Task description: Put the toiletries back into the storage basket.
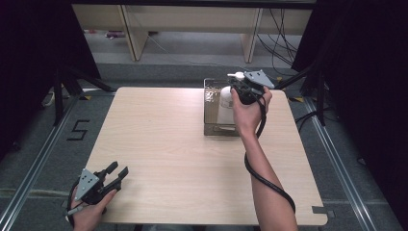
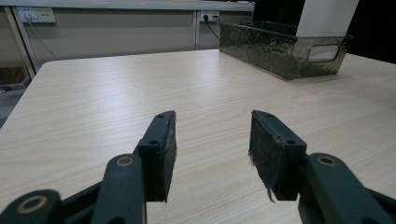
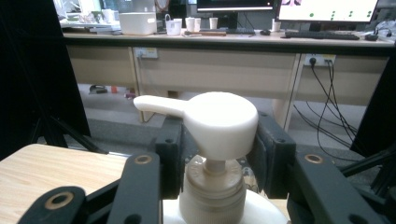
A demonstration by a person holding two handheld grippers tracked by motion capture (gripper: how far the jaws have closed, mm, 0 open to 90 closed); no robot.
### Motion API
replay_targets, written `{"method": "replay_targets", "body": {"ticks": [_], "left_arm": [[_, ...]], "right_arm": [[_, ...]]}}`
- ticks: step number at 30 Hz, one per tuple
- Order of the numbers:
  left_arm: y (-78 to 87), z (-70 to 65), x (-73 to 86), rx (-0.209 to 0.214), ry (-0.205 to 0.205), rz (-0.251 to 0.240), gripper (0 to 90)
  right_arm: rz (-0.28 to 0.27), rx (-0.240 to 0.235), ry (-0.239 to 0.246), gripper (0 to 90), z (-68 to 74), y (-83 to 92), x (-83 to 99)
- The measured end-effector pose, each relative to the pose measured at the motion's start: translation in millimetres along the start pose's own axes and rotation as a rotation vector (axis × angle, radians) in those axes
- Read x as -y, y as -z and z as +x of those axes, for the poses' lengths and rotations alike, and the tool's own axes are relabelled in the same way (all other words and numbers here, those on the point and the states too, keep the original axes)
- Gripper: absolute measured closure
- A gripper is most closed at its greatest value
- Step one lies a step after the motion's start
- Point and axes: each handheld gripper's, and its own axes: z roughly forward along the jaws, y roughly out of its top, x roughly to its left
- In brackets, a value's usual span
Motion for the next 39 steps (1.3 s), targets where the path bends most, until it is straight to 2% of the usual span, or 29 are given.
{"method": "replay_targets", "body": {"ticks": [8, 10, 11, 21, 23, 26, 28, 32, 35, 36, 39], "left_arm": [[-0.6, 0.4, 0.2, 0.005, 0.000, -0.007, 50.6], [0.1, 0.1, 0.0, 0.001, 0.001, -0.001, 50.6], [0.0, 0.1, 0.0, 0.001, 0.000, -0.001, 50.6], [0.0, 0.0, 0.0, 0.001, 0.000, -0.001, 50.6], [0.1, 0.0, 0.1, 0.002, 0.001, -0.002, 50.6], [0.1, 0.0, 0.0, 0.001, -0.002, 0.000, 50.6], [0.0, 0.0, 0.0, 0.001, -0.001, 0.000, 50.6], [0.0, 0.0, 0.1, 0.001, 0.000, -0.001, 50.5], [0.1, -0.1, 0.0, 0.001, -0.002, -0.001, 50.5], [-0.3, 0.1, 0.1, 0.002, -0.006, -0.004, 50.5], [-1.1, 0.3, 0.3, 0.009, -0.008, -0.011, 50.4]], "right_arm": [[0.024, 0.006, -0.012, 60.3, 0.3, -2.2, 8.9], [0.028, 0.006, 0.004, 60.2, -1.6, -2.8, 10.8], [0.035, 0.003, -0.017, 60.3, -0.2, -2.5, 11.5], [0.036, 0.001, -0.002, 60.2, -1.6, -3.0, 14.2], [0.047, 0.000, -0.012, 60.2, -1.3, -3.2, 15.5], [0.050, -0.002, 0.006, 60.1, -1.4, -4.0, 18.0], [0.057, -0.002, -0.014, 60.1, 1.2, -2.6, 17.8], [0.053, -0.012, 0.024, 59.7, 3.0, -3.2, 18.8], [0.041, 0.005, 0.036, 58.4, 6.6, -0.4, 22.1], [0.038, 0.007, 0.050, 56.3, 7.0, 0.7, 23.0], [0.044, 0.018, 0.049, 49.2, 7.0, 3.9, 26.0]]}}
